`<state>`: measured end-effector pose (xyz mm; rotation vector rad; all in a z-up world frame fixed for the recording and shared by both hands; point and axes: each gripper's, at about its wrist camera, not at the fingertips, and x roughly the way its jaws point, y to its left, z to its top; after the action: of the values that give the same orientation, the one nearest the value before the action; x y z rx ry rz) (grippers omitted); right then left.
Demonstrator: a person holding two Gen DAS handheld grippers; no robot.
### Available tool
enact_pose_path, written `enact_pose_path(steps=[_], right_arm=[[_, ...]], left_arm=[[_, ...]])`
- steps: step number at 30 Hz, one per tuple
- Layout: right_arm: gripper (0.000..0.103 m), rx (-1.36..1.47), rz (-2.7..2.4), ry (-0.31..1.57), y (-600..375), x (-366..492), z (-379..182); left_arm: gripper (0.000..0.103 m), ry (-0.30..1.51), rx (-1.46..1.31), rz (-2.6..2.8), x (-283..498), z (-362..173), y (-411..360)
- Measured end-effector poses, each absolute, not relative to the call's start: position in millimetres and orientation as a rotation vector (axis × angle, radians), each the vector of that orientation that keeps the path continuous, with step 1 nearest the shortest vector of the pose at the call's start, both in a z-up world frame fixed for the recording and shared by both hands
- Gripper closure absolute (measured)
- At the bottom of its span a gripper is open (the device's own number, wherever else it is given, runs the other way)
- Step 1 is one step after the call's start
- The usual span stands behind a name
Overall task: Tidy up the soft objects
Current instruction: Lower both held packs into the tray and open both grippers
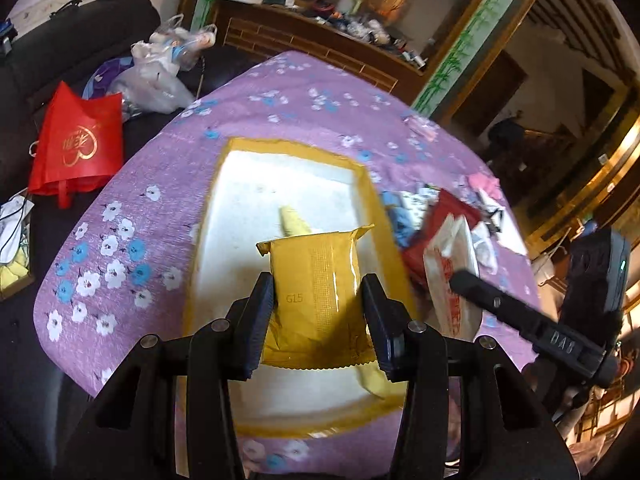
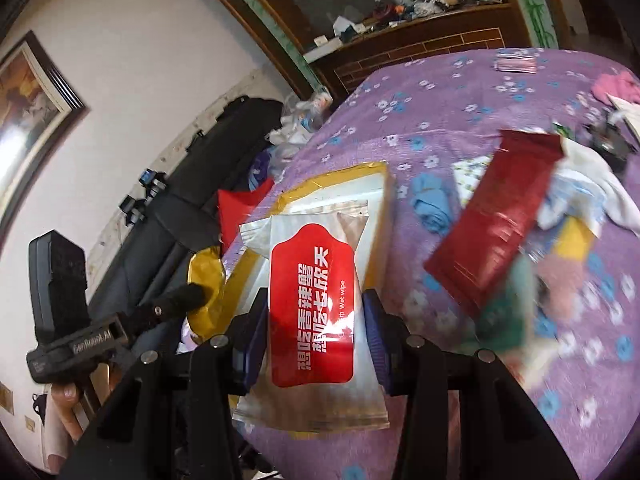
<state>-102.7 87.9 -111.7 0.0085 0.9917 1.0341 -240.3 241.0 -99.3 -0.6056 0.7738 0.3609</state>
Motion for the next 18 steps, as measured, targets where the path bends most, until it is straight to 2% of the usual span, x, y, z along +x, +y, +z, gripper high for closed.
enact_pose_path(steps=[9, 18], right_arm=[[0.059, -0.105, 0.986, 1.022, 153.7, -82.3, -136.1], [0.056, -0.194, 0.941, 0.996, 176.1, -81.8, -150.0]], left_arm=[[0.058, 0.882, -0.532, 0.421, -212.8, -133.3, 265.3], [0.058, 0.974, -0.534, 0.433, -198.0, -157.6, 272.2]])
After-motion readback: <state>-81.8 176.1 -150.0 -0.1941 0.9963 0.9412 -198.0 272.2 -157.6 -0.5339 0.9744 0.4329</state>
